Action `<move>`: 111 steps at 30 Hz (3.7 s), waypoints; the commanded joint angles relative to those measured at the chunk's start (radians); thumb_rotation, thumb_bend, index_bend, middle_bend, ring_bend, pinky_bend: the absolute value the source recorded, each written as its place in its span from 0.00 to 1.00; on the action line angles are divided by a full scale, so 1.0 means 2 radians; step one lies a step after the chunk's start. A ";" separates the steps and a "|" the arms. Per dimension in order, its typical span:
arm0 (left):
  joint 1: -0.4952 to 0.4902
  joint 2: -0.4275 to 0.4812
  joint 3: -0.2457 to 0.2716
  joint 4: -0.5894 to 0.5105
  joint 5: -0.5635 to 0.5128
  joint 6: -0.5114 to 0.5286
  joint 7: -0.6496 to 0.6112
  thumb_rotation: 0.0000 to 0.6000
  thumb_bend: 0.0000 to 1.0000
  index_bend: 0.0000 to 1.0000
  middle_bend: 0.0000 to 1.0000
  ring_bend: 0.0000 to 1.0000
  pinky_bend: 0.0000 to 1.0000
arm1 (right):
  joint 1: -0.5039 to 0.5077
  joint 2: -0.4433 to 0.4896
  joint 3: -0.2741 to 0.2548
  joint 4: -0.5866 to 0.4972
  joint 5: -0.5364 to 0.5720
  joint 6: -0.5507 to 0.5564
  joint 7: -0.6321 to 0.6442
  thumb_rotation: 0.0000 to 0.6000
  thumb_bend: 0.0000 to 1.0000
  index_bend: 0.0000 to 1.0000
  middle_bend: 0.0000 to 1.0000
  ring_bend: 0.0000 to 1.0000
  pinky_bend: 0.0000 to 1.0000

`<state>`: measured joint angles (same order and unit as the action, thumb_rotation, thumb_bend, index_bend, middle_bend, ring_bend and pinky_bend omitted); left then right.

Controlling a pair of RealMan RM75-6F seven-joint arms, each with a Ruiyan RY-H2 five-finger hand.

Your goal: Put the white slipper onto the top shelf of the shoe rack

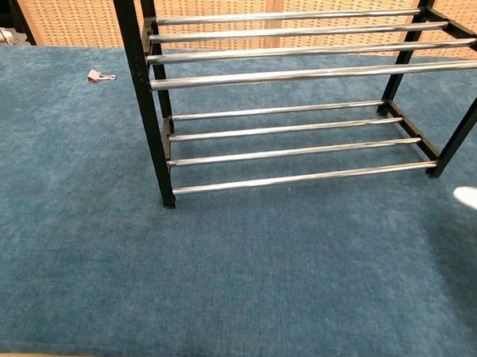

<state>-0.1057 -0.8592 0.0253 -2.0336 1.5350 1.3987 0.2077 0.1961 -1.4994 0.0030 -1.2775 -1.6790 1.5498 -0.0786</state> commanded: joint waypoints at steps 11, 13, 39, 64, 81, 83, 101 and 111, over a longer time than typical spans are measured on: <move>0.000 -0.004 0.002 -0.003 0.000 -0.003 0.011 1.00 0.00 0.00 0.00 0.00 0.00 | 0.013 0.034 0.049 0.010 -0.051 0.116 0.056 1.00 0.81 0.59 0.57 0.60 0.69; 0.000 -0.004 0.002 -0.004 0.001 -0.002 0.011 1.00 0.00 0.00 0.00 0.00 0.00 | 0.020 0.037 0.057 0.001 -0.057 0.119 0.048 1.00 0.81 0.59 0.57 0.60 0.69; -0.001 -0.002 0.001 -0.002 -0.004 -0.005 0.007 1.00 0.00 0.00 0.00 0.00 0.00 | 0.100 -0.033 0.093 0.032 -0.076 0.097 0.023 1.00 0.81 0.60 0.58 0.60 0.69; -0.004 0.003 -0.002 -0.001 -0.010 -0.007 -0.005 1.00 0.00 0.00 0.00 0.00 0.00 | 0.173 -0.084 0.119 0.080 -0.029 0.028 0.013 1.00 0.81 0.61 0.58 0.60 0.69; -0.012 0.001 -0.008 0.003 -0.028 -0.019 -0.002 1.00 0.00 0.00 0.00 0.00 0.00 | 0.215 -0.113 0.136 0.147 -0.005 0.023 0.041 1.00 0.81 0.61 0.58 0.60 0.69; -0.012 0.000 -0.009 0.003 -0.031 -0.020 -0.001 1.00 0.00 0.00 0.00 0.00 0.00 | 0.222 -0.114 0.138 0.151 -0.002 0.017 0.042 1.00 0.81 0.61 0.58 0.60 0.69; -0.015 -0.001 -0.009 0.003 -0.040 -0.024 0.002 1.00 0.00 0.00 0.00 0.00 0.00 | 0.262 -0.113 0.149 0.174 0.027 -0.019 0.042 1.00 0.81 0.61 0.58 0.60 0.69; -0.015 -0.001 -0.010 0.002 -0.043 -0.024 0.003 1.00 0.00 0.00 0.00 0.00 0.00 | 0.286 -0.106 0.155 0.173 0.045 -0.050 0.029 1.00 0.81 0.61 0.58 0.60 0.69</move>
<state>-0.1365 -0.8608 0.0056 -2.0298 1.4480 1.3512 0.2136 0.7656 -1.7134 0.3112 -0.9301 -1.5906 1.4527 -0.0185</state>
